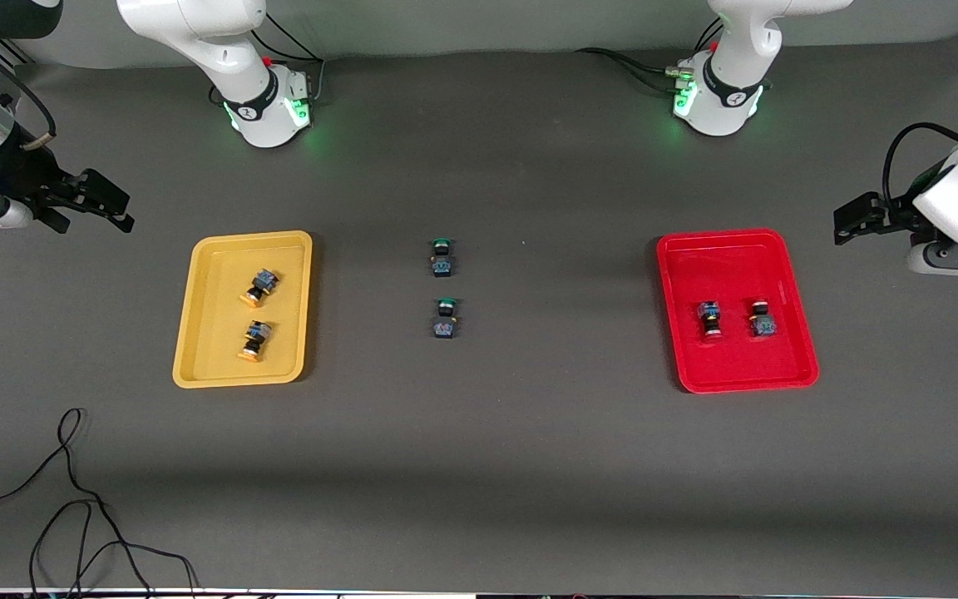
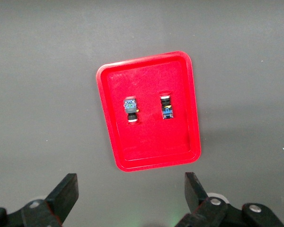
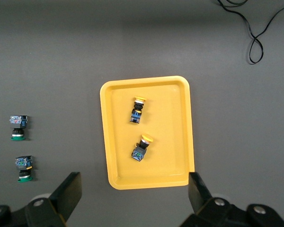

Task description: Place red and yellow buttons in trays

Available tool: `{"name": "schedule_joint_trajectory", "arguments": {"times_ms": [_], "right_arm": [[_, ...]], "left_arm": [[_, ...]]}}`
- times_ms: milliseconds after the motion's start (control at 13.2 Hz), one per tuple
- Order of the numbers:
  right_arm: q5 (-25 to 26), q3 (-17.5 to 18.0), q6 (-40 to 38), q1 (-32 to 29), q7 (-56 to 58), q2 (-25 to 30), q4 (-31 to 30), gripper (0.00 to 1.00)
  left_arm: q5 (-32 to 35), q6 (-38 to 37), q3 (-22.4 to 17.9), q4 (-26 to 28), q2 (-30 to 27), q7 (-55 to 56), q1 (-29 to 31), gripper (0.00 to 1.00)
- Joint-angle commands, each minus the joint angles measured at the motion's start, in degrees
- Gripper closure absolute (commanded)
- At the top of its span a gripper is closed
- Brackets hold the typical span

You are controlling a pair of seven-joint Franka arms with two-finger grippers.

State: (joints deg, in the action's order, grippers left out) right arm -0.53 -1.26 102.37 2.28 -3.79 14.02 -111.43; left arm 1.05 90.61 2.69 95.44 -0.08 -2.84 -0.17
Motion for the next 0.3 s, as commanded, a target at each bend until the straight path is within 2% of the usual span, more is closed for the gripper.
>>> {"name": "schedule_joint_trajectory", "arguments": {"times_ms": [0,226], "right_arm": [[0.35,0.20,-0.76,-0.26,0.97,-0.92,1.39,0.00],[0.35,0.20,-0.76,-0.26,1.06,-1.10,1.39,0.00]], "left_arm": [[-0.70,-0.78,-1.02,0.54,-1.15,-0.14,-0.98,0.00],[-0.70,-0.87,-0.93,0.54,-1.15,0.12,-1.15,0.00]]}}
